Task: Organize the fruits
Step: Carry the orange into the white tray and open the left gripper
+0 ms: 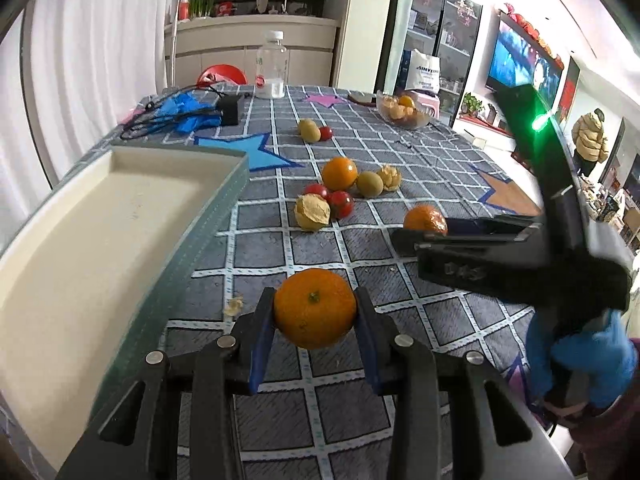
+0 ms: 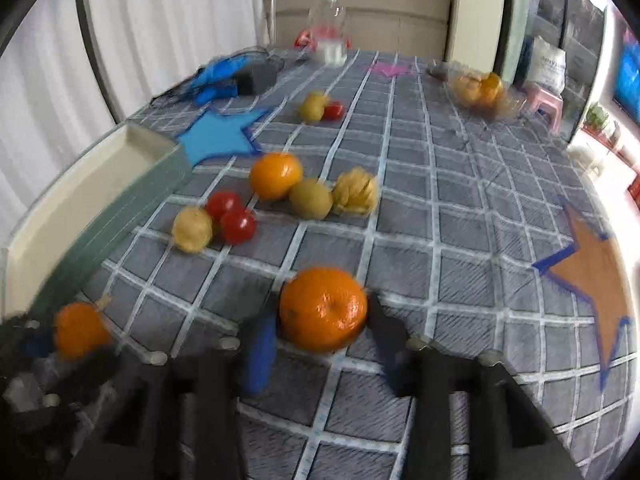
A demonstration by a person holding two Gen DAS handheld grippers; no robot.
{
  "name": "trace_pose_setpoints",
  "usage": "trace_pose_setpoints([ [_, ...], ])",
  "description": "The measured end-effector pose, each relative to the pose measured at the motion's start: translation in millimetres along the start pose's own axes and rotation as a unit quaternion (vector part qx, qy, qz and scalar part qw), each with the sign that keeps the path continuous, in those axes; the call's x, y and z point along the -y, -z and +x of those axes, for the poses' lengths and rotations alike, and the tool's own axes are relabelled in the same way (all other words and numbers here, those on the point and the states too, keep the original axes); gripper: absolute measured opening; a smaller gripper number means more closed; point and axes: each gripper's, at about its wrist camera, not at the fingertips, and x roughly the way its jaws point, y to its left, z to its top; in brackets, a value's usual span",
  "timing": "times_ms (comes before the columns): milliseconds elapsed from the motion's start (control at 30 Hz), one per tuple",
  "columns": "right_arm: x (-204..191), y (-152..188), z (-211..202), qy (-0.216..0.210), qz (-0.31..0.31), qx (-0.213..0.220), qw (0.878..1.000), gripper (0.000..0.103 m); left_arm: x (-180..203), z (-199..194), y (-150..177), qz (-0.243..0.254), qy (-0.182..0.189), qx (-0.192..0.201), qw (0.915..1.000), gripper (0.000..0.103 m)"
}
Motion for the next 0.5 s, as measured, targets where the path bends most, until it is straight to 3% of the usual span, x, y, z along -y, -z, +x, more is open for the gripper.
trace_pose_setpoints([
  [233, 3.6, -2.3, -20.6, -0.034, 0.028, 0.016, 0.999, 0.041, -22.4, -28.3, -9.1, -0.012, -0.016, 0.037, 0.9991, 0.041],
  [500, -69.5, -32.3, -31.0, -0.122, -0.015, 0.025, 0.992, 0.041, -92.3, -38.9, -19.1, -0.071, -0.101, 0.051, 0.9911, 0.041],
])
